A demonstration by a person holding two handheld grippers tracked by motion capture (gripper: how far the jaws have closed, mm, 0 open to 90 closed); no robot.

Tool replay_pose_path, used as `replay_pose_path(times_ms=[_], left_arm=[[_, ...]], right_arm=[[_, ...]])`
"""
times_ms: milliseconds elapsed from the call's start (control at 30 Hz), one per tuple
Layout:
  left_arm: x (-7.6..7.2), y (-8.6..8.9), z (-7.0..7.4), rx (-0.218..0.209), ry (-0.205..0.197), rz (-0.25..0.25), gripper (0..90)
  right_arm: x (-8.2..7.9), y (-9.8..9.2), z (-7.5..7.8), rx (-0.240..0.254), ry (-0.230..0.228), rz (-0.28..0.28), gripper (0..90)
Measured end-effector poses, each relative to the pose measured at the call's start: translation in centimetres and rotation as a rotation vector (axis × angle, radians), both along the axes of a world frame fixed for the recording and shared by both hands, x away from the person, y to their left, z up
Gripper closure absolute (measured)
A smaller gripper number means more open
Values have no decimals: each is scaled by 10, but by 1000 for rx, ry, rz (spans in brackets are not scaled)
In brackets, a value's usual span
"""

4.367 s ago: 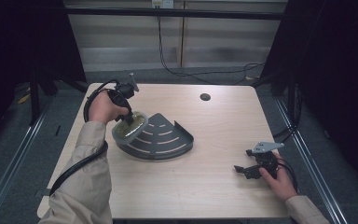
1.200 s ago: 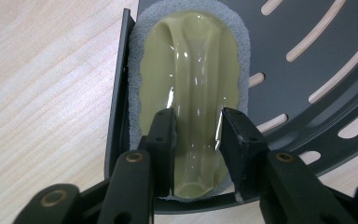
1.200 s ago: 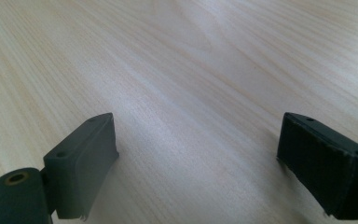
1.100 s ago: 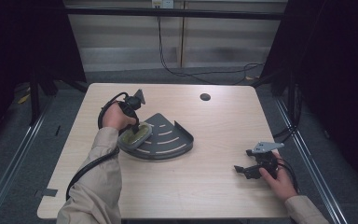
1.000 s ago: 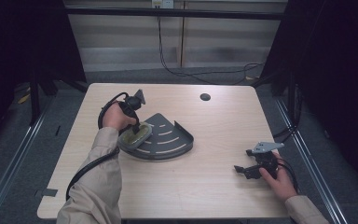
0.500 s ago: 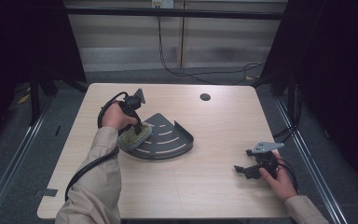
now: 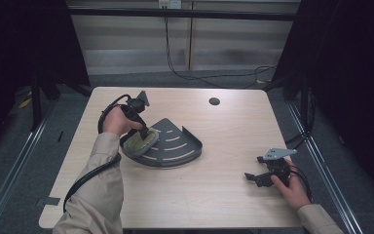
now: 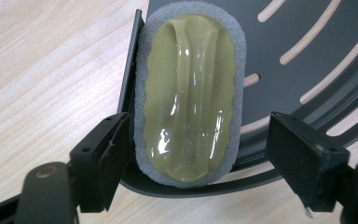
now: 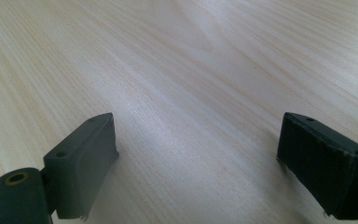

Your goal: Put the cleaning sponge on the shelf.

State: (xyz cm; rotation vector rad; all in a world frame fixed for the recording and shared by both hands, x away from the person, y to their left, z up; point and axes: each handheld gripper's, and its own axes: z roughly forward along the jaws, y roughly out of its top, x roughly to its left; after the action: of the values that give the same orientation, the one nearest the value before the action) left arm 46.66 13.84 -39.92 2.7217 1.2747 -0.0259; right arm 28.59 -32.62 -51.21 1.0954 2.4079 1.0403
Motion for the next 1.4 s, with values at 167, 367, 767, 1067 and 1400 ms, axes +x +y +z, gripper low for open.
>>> replay_pose_path(times_ms=[167, 367, 767, 1067, 1400], left_arm=[[-2, 4, 3, -6, -4, -3, 194], [-5, 8, 7, -13, -17, 2, 179], [-15, 19, 11, -45, -28, 18, 169], [-24, 33, 15, -56, -25, 35, 169], [-37, 45, 20, -73, -35, 50, 163]], right_arm=[[0, 0, 0, 0, 0, -1, 111], [0, 0, 0, 0, 0, -1, 111], [0, 0, 0, 0, 1, 0, 111], [0, 0, 0, 0, 1, -1, 111], [0, 0, 0, 0, 0, -1, 111]])
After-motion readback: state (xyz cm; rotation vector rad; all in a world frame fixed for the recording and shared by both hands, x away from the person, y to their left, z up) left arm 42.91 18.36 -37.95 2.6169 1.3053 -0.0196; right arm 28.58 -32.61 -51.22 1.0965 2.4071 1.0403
